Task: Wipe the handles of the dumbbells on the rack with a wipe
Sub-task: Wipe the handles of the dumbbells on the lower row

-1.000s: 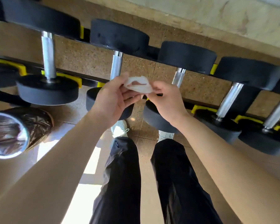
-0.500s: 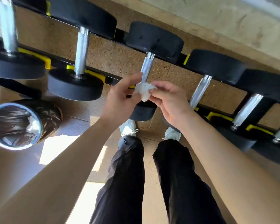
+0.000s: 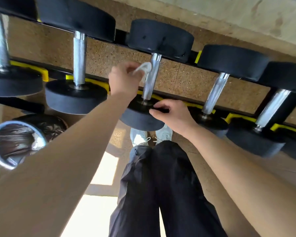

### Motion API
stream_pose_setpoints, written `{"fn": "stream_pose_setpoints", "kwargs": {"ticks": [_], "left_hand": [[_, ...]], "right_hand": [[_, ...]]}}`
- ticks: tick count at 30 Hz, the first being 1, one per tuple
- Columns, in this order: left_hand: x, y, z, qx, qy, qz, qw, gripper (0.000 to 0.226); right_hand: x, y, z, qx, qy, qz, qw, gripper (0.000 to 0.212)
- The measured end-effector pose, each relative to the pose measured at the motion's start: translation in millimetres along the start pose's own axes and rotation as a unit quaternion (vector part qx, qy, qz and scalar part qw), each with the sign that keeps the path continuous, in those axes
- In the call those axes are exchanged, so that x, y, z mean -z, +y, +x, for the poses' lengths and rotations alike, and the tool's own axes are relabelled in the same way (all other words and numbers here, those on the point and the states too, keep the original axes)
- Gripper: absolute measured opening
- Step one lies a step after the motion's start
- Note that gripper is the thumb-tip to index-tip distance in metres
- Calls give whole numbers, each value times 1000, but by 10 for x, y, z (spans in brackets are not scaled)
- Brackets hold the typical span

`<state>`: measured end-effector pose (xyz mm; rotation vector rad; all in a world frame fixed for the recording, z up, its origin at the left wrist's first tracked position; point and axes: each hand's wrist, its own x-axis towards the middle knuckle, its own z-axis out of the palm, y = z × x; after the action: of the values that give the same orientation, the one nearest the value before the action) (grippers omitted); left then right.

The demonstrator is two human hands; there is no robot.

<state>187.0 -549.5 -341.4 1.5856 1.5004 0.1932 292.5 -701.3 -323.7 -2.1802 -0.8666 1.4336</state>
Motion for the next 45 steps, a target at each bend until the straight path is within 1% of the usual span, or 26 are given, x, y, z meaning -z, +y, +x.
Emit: {"fn": "stream_pose_setpoints", "kwargs": {"ticks": [2, 5, 7, 9, 11, 13, 15, 17, 19, 22, 23, 25, 27, 28, 29, 31, 32, 33, 34, 36, 37, 39, 40, 42, 43, 45], "left_hand": [[-113, 20, 58, -5, -12, 21, 1000, 16], [-159, -17, -5, -11, -22, 56, 998, 3], [-115, -116, -99, -7, -49, 102, 994, 11], [-55, -208, -180, 16, -97, 172, 980, 18], [1, -209, -232, 15, -134, 235, 963, 14], [36, -106, -242, -19, -115, 220, 969, 7], [39, 67, -218, -67, -53, 177, 980, 8], [-16, 224, -190, -112, -15, 175, 978, 8], [-113, 271, -163, -137, -20, 205, 969, 8], [-209, 198, -188, -147, -64, 248, 955, 10], [-218, 169, -223, -137, -82, 266, 951, 11], [-232, 115, -281, -80, -121, 309, 940, 12], [-209, 41, -331, -6, -150, 330, 932, 25], [-173, 1, -359, 19, -162, 317, 934, 32], [-134, -31, -388, 27, -169, 288, 942, 32], [-68, -72, -449, 14, -178, 221, 959, 18], [-41, -74, -480, -1, -184, 192, 964, 11], [-19, -70, -513, -16, -194, 169, 966, 9], [-1, -73, -541, -29, -207, 142, 968, 10], [36, -115, -554, -44, -216, 77, 972, 16], [68, -140, -538, -52, -212, 54, 974, 17], [147, -205, -473, -56, -196, 30, 979, 17], [189, -231, -423, -52, -181, 26, 982, 15], [270, -300, -299, -42, -154, 37, 986, 11], [308, -330, -241, -34, -156, 51, 986, 11], [366, -388, -139, -13, -186, 92, 978, 17]], "right_hand": [[-17, 73, -1, 23, 2, -15, 1000, 25], [-13, 138, 3, 41, 9, -19, 999, 24], [-12, 155, 9, 49, 13, -17, 999, 26], [-2, 154, 11, 53, 8, -9, 999, 26], [10, 153, 9, 55, 7, -2, 998, 25], [4, 175, 17, 53, 10, 1, 999, 25], [-9, 192, 22, 50, 13, 10, 999, 27], [-19, 208, 33, 48, 12, 16, 999, 29], [-21, 213, 35, 48, 10, 17, 999, 30], [-9, 219, 39, 47, 2, 16, 999, 30], [5, 219, 39, 47, -1, 11, 999, 30], [46, 245, 67, 46, -5, 8, 999, 27], [114, 258, 107, 29, -14, 44, 999, 23], [153, 245, 127, 17, -20, 69, 997, 25], [190, 223, 149, 11, -22, 87, 996, 32], [251, 159, 187, 12, -22, 112, 993, 49], [259, 120, 206, 19, -27, 127, 991, 54], [252, 77, 228, 30, -39, 142, 989, 55], [229, 35, 248, 43, -53, 151, 986, 51], [166, -39, 279, 68, -68, 136, 986, 39], [140, -63, 289, 75, -64, 120, 988, 35], [114, -83, 308, 82, -31, 79, 993, 35], [112, -75, 318, 88, -9, 58, 994, 34], [97, -41, 342, 101, 31, 39, 994, 24], [77, -19, 349, 106, 50, 38, 992, 18], [37, 9, 339, 107, 76, 29, 991, 12]]}}
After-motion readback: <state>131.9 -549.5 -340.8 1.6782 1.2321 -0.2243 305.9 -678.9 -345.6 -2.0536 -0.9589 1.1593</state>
